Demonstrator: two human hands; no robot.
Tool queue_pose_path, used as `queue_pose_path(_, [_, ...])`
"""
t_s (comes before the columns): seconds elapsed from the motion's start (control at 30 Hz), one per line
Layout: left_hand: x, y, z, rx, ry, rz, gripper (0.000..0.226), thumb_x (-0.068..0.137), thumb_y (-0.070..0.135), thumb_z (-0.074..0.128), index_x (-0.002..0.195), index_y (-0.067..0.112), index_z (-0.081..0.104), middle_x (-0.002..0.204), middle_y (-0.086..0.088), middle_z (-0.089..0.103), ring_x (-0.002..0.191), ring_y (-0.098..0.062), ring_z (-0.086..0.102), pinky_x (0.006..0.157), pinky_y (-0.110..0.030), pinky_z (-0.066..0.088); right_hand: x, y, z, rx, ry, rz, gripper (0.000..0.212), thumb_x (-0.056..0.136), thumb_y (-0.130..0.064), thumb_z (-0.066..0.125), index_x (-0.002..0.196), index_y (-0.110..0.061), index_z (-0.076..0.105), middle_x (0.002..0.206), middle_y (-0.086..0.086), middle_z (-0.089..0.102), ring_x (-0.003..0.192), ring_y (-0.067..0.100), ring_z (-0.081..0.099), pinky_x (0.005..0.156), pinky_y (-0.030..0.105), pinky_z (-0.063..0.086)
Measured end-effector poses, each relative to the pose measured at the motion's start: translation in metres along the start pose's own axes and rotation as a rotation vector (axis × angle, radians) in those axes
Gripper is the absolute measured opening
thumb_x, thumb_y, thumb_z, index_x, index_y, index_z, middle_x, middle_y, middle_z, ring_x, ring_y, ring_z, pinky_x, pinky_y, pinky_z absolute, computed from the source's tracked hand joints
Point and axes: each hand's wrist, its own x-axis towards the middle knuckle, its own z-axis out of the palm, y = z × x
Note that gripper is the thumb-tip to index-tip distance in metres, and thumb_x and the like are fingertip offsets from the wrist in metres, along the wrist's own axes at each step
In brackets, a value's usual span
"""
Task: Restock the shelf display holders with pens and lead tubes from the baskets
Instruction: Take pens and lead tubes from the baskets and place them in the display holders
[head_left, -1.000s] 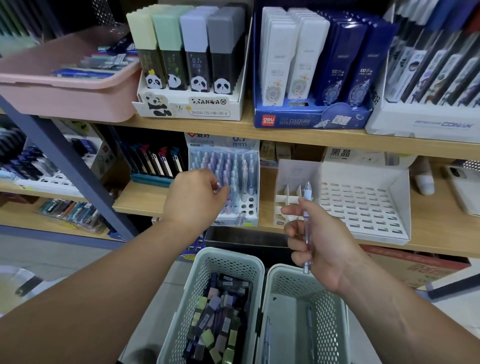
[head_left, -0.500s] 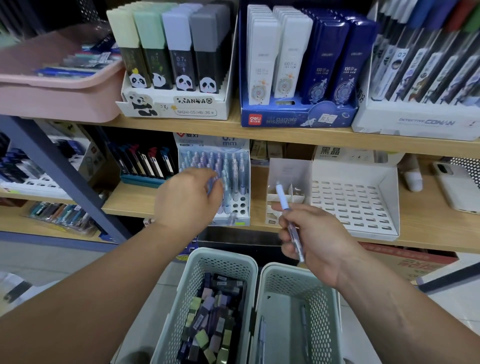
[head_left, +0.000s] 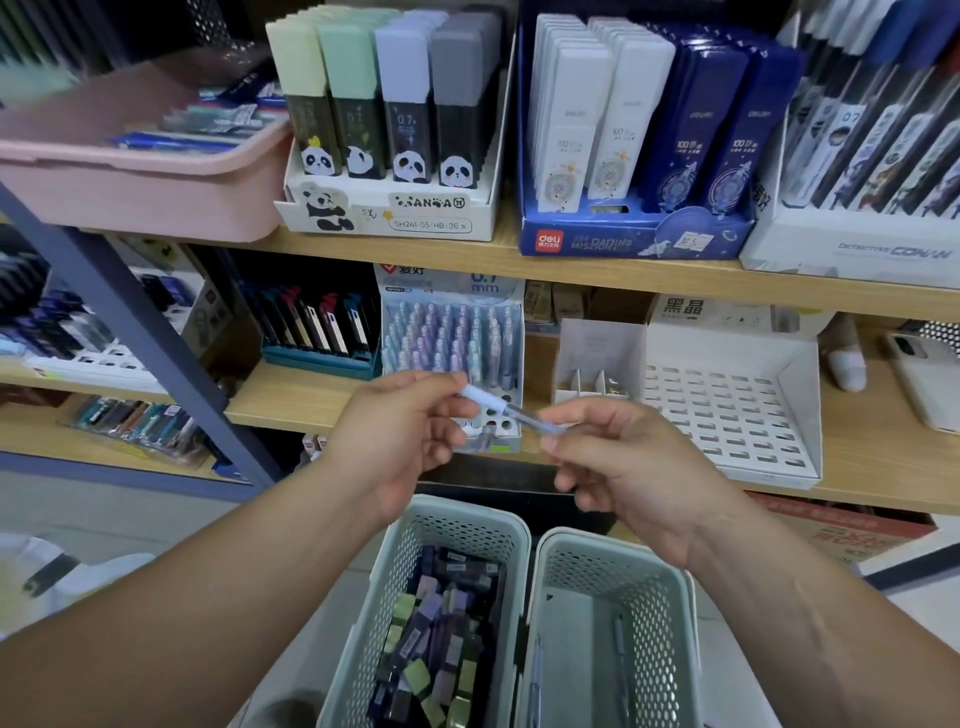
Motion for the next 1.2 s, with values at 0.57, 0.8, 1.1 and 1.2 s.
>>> queue_pose_path(0.57, [0.044, -0.011, -0.06, 1.215, 0.183, 0.708, 0.059, 0.094, 0.048, 0.059, 0.147, 0.026, 0.048, 0.148, -0.007, 0.046, 0.136, -0.03, 0.044, 0.111, -0.047, 0.04, 0.06, -0.01, 0.003, -0.562, 0.468, -0.523, 0.011, 0.103, -0.023, 0.055, 0.099, -0.022, 0.066, 0.072, -0.004, 0.066, 0.063, 0.005, 0.062, 0.06, 0.02, 0.047])
queue_pose_path(0.8, [0.045, -0.015, -0.059, 1.177, 0.097, 0.658, 0.07, 0.094, 0.045, 0.063, 0.154, 0.035, 0.029, 0.156, 0.006, 0.039, 0.136, -0.019, 0.045, 0.104, -0.026, 0.032, 0.079, -0.001, 0.02, -0.842, 0.408, -0.555, 0.012, 0.103, -0.024, 0.056, 0.099, -0.016, 0.065, 0.083, 0.003, 0.068, 0.079, 0.024, 0.062, 0.067, 0.032, 0.045])
queue_pose_path(1.1, [0.038, -0.013, -0.056, 1.123, 0.067, 0.622, 0.08, 0.091, 0.04, 0.069, 0.156, 0.038, 0.021, 0.159, 0.007, 0.033, 0.138, -0.018, 0.043, 0.107, -0.031, 0.039, 0.096, 0.003, 0.031, -0.92, 0.423, -0.525, 0.017, 0.101, -0.026, 0.058, 0.104, -0.013, 0.068, 0.088, 0.005, 0.071, 0.083, 0.024, 0.064, 0.07, 0.036, 0.051])
queue_pose_path(1.2, [0.036, -0.013, -0.055, 1.134, 0.056, 0.612, 0.083, 0.091, 0.04, 0.069, 0.157, 0.039, 0.018, 0.161, 0.007, 0.03, 0.14, -0.019, 0.04, 0.108, -0.031, 0.038, 0.1, 0.003, 0.032, -0.966, 0.382, -0.49, 0.018, 0.101, -0.025, 0.059, 0.104, -0.011, 0.069, 0.086, 0.006, 0.071, 0.08, 0.024, 0.065, 0.067, 0.032, 0.049])
